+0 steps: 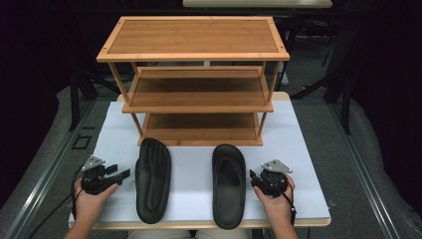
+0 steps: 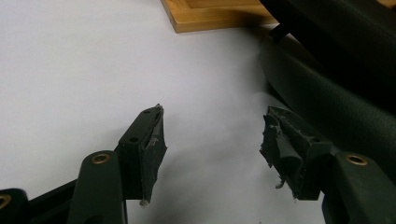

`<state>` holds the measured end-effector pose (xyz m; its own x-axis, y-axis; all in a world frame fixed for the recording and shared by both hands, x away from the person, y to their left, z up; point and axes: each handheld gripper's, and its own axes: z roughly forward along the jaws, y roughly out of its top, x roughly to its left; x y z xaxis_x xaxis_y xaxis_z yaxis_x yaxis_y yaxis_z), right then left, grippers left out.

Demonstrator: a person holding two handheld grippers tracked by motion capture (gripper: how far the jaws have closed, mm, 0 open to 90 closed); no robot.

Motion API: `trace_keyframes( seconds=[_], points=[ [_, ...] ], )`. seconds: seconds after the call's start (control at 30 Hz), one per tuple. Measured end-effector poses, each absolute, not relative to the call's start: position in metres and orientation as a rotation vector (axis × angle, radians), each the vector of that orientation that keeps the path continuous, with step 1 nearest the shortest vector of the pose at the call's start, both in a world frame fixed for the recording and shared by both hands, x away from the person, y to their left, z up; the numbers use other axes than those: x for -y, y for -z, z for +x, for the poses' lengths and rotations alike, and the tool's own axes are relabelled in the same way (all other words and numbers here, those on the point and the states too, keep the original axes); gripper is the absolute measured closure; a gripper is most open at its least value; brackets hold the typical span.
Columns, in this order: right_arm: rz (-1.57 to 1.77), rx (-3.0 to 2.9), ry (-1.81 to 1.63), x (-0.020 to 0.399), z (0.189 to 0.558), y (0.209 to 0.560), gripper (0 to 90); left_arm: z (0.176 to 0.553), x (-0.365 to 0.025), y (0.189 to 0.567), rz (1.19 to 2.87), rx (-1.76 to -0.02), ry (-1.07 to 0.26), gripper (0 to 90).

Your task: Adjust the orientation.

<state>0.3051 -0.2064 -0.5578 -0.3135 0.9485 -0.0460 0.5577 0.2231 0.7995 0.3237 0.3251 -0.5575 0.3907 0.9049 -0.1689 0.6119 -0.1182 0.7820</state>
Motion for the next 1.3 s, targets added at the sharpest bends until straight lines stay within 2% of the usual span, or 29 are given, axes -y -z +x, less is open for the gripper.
trace_keyframes(
  seconds=[0.07, 0.2, 0.4, 0.63, 0.8, 1.0, 1.17, 1.2, 1.23, 1.3],
  points=[
    [1.385, -1.959, -0.936, 0.207, 0.304, 0.557, 44.6, 0.323, -0.325, 0.557, 1.824, -1.318, -0.450, 38.7],
    [1.406, -1.899, -0.984, 0.210, 0.300, 0.555, 47.7, 0.317, -0.323, 0.553, 1.804, -1.316, -0.450, 45.0],
    [1.464, -1.857, -1.026, 0.211, 0.302, 0.555, 47.7, 0.311, -0.322, 0.550, 1.813, -1.300, -0.458, 47.0],
    [1.381, -1.884, -1.030, 0.206, 0.295, 0.552, 53.6, 0.303, -0.317, 0.545, 1.807, -1.260, -0.467, 47.1],
    [1.331, -1.898, -1.015, 0.201, 0.293, 0.552, 53.8, 0.300, -0.315, 0.540, 1.790, -1.219, -0.476, 46.4],
    [1.349, -1.913, -1.037, 0.202, 0.293, 0.553, 52.8, 0.298, -0.314, 0.538, 1.814, -1.203, -0.528, 50.9],
    [1.354, -1.855, -1.082, 0.206, 0.290, 0.551, 53.9, 0.296, -0.311, 0.537, 1.821, -1.210, -0.501, 57.5],
    [1.353, -1.843, -1.079, 0.207, 0.289, 0.550, 54.3, 0.295, -0.311, 0.536, 1.831, -1.206, -0.502, 62.5],
    [1.353, -1.843, -1.079, 0.207, 0.289, 0.550, 54.3, 0.293, -0.310, 0.535, 1.836, -1.204, -0.497, 62.5],
    [1.359, -1.835, -1.062, 0.208, 0.288, 0.550, 54.2, 0.291, -0.308, 0.533, 1.849, -1.193, -0.496, 68.0]
  ],
)
